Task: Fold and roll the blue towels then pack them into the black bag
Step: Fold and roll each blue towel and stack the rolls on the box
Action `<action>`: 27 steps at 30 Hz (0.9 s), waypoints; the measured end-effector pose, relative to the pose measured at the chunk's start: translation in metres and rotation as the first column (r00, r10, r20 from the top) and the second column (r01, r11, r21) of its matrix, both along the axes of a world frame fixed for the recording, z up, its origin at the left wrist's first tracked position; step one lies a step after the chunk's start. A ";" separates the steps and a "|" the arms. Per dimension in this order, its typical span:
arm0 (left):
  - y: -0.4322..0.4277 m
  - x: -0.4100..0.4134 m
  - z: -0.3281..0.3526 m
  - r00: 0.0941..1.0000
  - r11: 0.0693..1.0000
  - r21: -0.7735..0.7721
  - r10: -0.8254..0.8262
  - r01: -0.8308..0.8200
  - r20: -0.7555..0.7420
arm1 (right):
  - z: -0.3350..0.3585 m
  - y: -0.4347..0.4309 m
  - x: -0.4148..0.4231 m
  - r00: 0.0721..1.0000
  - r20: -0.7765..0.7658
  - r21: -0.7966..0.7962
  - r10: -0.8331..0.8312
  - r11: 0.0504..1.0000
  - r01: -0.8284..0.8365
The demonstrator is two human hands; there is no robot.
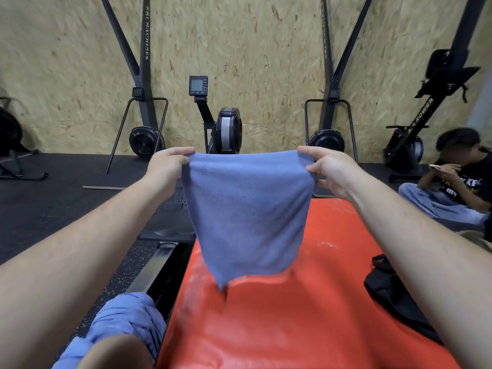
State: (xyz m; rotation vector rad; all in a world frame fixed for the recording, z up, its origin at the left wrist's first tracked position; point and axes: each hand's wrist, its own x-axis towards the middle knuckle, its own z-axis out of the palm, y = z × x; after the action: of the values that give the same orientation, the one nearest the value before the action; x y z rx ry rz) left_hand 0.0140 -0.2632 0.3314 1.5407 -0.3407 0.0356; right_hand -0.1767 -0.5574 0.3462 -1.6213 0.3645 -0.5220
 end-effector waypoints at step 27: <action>-0.003 0.016 0.008 0.988 0.964 0.267 -0.045 0.004 0.148 | 0.005 -0.019 0.021 0.983 -0.032 -0.494 -0.181 0.858 0.142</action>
State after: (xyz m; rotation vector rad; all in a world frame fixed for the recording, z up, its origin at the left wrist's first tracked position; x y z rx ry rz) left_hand 0.0304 -0.2661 0.3394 1.8048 -0.5028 0.0917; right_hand -0.1552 -0.5761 0.3515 -2.1207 0.4543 -0.7232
